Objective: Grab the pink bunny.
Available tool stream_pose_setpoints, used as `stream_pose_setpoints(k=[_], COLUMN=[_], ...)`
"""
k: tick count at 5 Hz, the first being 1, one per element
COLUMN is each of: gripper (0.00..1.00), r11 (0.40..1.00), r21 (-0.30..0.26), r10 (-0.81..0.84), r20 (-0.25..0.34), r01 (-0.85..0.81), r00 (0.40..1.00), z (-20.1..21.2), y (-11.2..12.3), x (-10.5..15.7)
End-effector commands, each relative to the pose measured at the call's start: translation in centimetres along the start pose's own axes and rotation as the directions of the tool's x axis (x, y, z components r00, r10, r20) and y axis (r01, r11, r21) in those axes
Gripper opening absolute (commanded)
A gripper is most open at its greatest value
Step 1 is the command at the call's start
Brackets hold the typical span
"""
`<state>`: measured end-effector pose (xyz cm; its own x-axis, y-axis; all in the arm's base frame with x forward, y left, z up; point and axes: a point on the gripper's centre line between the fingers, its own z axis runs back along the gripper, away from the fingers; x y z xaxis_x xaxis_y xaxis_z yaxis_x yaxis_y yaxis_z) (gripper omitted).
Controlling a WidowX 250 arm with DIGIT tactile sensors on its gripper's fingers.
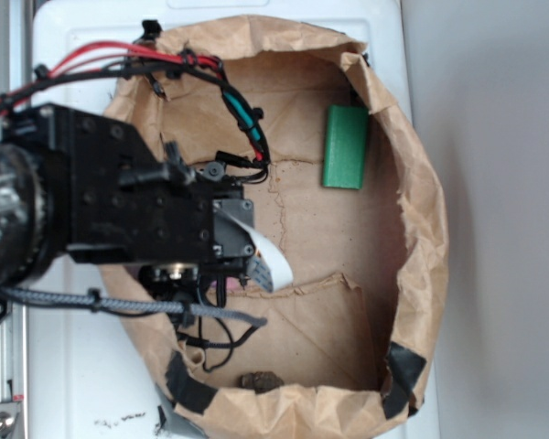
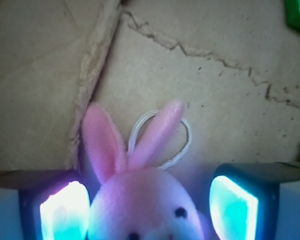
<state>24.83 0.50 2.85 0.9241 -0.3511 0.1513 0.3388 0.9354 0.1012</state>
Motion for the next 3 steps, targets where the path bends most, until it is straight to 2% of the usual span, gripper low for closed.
stream_pose_setpoints(k=[1,2,3], gripper=[1.0,0.0,0.0], r11=[1.0,1.0,1.0], r21=[0.018,0.018,0.0], r10=[-0.022,0.006,0.025], r20=[0.005,0.016,0.019], r01=[0.022,-0.006,-0.025], r00=[1.0,1.0,1.0], z=[0.23,0.48,1.04], y=[-0.2,0.09,0.33], x=[0.3,0.3,0.36])
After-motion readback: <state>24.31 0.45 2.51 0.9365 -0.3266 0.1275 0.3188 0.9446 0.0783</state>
